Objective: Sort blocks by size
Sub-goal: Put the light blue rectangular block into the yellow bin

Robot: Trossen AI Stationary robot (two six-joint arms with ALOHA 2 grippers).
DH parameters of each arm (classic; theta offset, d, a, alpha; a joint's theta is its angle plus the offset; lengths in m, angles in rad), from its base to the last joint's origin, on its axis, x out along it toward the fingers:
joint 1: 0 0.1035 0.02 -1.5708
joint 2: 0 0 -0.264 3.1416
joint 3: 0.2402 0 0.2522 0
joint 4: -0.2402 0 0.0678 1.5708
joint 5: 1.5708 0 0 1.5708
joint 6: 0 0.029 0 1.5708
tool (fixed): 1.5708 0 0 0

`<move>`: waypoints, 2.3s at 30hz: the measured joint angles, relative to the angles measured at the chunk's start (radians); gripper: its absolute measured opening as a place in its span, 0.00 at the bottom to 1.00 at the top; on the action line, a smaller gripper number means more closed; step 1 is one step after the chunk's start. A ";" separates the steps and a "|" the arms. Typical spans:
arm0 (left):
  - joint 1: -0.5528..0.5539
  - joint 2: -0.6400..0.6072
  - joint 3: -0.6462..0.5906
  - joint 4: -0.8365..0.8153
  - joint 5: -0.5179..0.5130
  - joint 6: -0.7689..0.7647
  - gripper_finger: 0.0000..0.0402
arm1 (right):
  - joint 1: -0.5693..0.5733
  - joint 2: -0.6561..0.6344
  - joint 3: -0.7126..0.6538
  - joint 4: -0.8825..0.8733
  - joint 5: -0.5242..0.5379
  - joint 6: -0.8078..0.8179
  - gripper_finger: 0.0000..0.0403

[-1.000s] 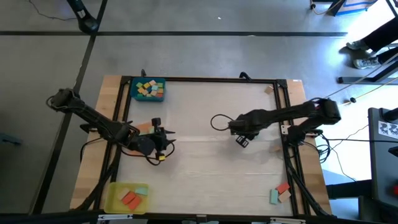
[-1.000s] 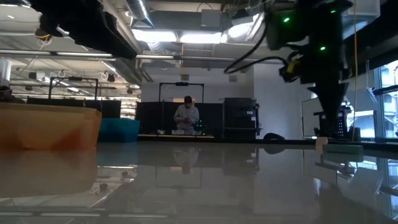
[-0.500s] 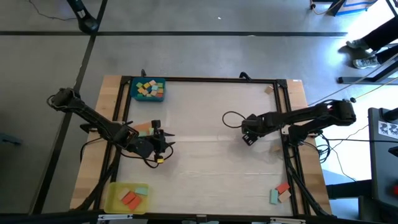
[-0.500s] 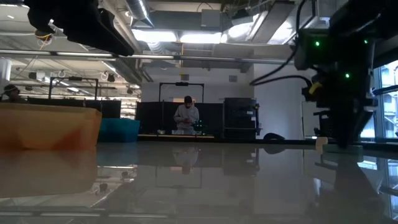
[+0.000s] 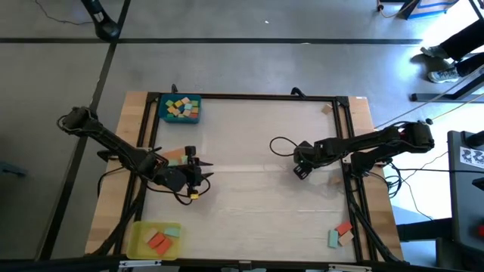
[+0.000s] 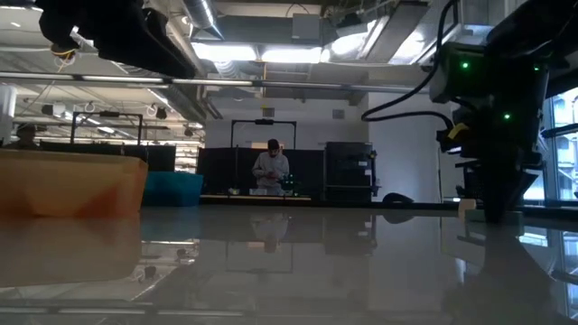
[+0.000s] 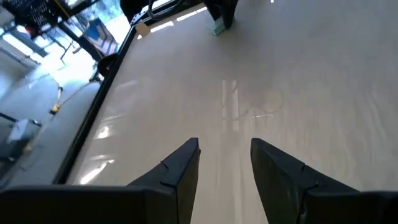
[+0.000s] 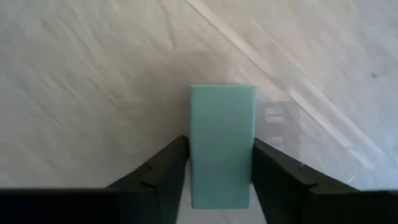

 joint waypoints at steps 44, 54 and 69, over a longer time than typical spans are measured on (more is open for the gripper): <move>0.313 0.246 0.039 0.552 0.549 0.600 0.47 | 0.001 0.201 0.140 1.124 -0.511 -0.415 0.32; 0.383 0.374 0.109 0.574 0.669 0.647 0.46 | 0.008 0.273 0.140 1.241 -0.549 -0.418 0.32; 0.382 0.455 0.143 0.626 0.779 0.723 0.40 | 0.007 0.275 0.140 1.265 -0.552 -0.441 0.33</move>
